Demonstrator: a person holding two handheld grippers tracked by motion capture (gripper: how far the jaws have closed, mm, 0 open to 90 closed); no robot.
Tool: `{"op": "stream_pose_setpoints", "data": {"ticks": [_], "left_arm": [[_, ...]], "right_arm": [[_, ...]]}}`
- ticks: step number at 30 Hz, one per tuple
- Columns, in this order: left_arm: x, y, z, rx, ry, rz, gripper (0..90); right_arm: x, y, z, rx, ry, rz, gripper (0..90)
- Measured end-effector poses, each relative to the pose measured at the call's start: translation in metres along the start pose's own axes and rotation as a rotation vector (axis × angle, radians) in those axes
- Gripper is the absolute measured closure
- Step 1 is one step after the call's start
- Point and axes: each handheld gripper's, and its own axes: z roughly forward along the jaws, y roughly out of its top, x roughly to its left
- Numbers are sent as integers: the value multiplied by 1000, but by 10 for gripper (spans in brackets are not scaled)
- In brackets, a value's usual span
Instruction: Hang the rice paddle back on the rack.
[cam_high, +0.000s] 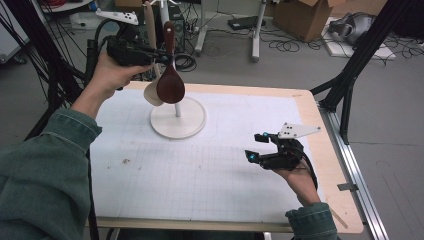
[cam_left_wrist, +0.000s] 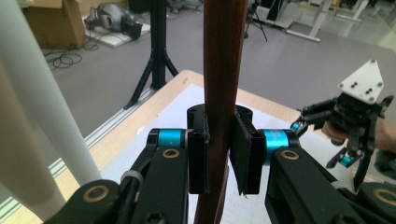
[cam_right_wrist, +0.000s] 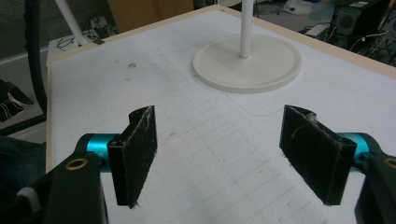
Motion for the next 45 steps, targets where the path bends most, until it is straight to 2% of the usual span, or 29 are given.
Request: {"op": "stream_pose_setpoints", "data": {"ticks": [6,12,22,36,42,45], "left_arm": [[7,6,-2,-2,10,-10,774],[7,16,-4,-16,15,-3,774],[16,25,-9,-34,22,-24,774],[25,24,-7,-38,35,-54,774],[29,23,-6,-36,49,-67,774],[31,23,-5,-37,68,-69,773]], "right_arm": [[0,0,0,4,2,6,271],[-1,0,0,4,-1,4,271],[-2,1,1,5,1,-4,271],[-1,2,0,1,9,-5,271],[-1,3,1,2,11,-4,271],[-1,3,2,2,12,-7,271]]}}
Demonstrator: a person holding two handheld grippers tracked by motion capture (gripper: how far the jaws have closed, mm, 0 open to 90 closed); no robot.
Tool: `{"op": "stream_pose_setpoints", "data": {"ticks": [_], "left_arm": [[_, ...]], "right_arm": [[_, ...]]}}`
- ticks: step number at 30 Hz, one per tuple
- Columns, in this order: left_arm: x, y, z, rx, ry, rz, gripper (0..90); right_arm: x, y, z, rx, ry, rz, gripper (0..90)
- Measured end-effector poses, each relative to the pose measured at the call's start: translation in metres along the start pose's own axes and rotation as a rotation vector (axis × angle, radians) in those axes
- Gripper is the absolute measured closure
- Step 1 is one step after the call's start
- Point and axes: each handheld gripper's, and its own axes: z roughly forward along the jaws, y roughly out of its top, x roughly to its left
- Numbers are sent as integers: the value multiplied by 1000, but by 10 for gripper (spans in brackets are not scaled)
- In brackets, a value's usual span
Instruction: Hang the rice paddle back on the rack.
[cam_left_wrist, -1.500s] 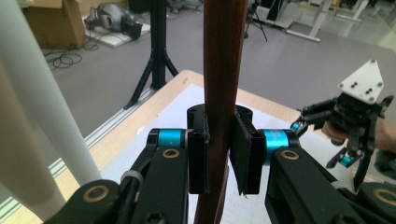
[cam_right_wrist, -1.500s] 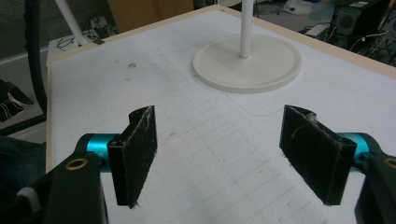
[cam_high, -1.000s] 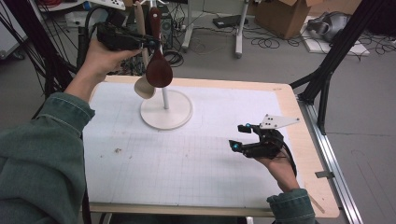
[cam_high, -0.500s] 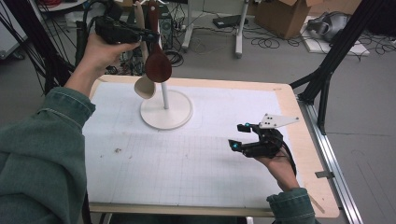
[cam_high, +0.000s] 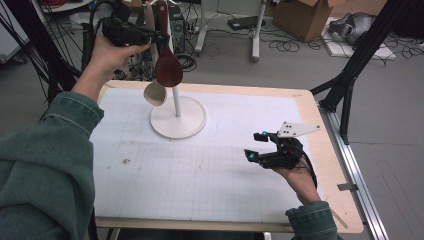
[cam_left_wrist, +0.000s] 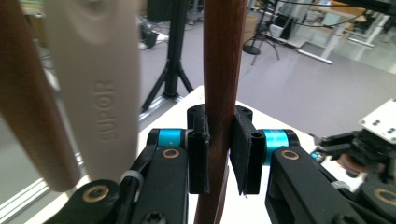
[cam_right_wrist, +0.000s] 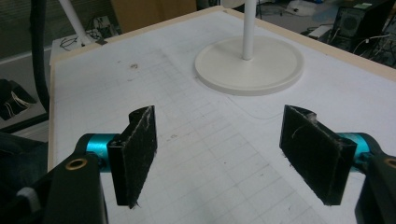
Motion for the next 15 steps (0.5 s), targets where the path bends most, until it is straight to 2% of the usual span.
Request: {"op": "stream_pose_setpoints", "data": {"ticks": [11,15], "left_arm": [[3,-1,2,2,14,-13,772],[3,-2,2,-4,26,-29,770]], "right_arm": [[1,0,1,1,3,0,271],[1,0,2,1,5,0,271]]}}
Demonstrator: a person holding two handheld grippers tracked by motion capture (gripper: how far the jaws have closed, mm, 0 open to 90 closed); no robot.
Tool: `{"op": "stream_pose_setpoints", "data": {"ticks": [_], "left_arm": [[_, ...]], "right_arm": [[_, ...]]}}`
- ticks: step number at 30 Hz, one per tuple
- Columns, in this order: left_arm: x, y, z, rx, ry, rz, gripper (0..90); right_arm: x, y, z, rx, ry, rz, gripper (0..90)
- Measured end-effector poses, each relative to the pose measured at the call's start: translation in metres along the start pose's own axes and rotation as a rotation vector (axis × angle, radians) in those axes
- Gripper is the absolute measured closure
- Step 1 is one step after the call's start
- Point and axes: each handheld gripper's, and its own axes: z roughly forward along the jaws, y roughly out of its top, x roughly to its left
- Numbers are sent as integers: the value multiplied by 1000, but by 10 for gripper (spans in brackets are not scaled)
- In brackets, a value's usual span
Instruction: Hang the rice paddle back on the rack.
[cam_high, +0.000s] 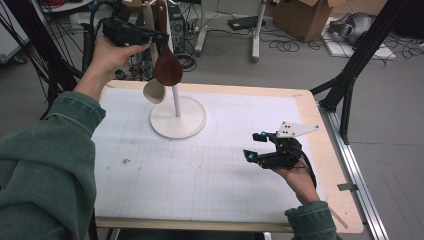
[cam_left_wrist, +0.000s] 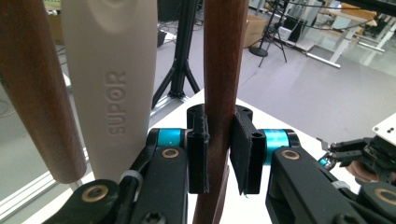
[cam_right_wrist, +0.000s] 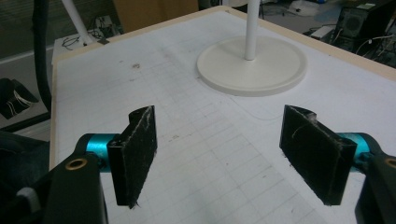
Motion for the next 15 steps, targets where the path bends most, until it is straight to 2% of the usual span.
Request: {"op": "stream_pose_setpoints", "data": {"ticks": [8,15], "left_arm": [[-1,-6,-3,-21,11,-15,754],[-5,-10,-10,-13,53,-2,740]], "right_arm": [[0,0,0,-4,0,-3,271],[1,1,0,-6,-1,-1,271]]}}
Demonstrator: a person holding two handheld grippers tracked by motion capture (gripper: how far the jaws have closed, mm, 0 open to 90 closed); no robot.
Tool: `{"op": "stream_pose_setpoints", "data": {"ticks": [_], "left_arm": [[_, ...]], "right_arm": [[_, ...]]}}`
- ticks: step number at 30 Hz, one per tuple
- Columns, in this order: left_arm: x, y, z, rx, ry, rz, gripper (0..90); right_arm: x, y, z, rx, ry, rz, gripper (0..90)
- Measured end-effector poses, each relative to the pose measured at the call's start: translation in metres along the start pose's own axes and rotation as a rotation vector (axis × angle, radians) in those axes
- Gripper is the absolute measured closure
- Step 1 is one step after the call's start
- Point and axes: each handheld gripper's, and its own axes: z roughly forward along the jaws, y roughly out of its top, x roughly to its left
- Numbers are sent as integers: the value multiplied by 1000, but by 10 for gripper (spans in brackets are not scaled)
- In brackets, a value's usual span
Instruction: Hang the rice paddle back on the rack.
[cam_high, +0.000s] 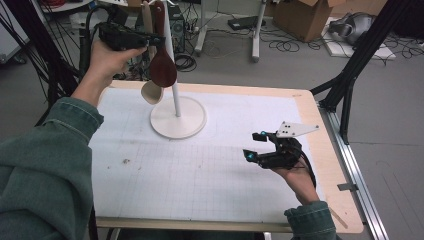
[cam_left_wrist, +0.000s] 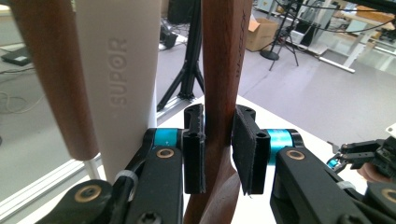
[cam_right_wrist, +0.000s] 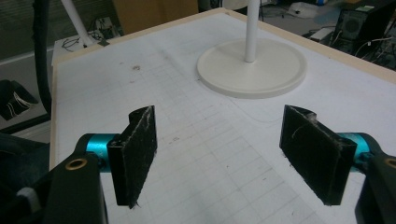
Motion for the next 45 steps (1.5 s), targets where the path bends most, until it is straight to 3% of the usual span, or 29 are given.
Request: {"op": "stream_pose_setpoints", "data": {"ticks": [15,32,40,45], "left_arm": [[-9,-13,-22,18,37,64,632],[-11,-62,-41,55,66,78,428],[-17,-80,-48,59,74,86,365],[-20,-94,-50,55,85,82,306]], "right_arm": [[-2,5,1,-2,-29,-12,270],[-5,4,6,20,-83,-8,196],[-6,-3,7,18,-104,22,177],[-6,-5,8,20,-116,9,167]]}}
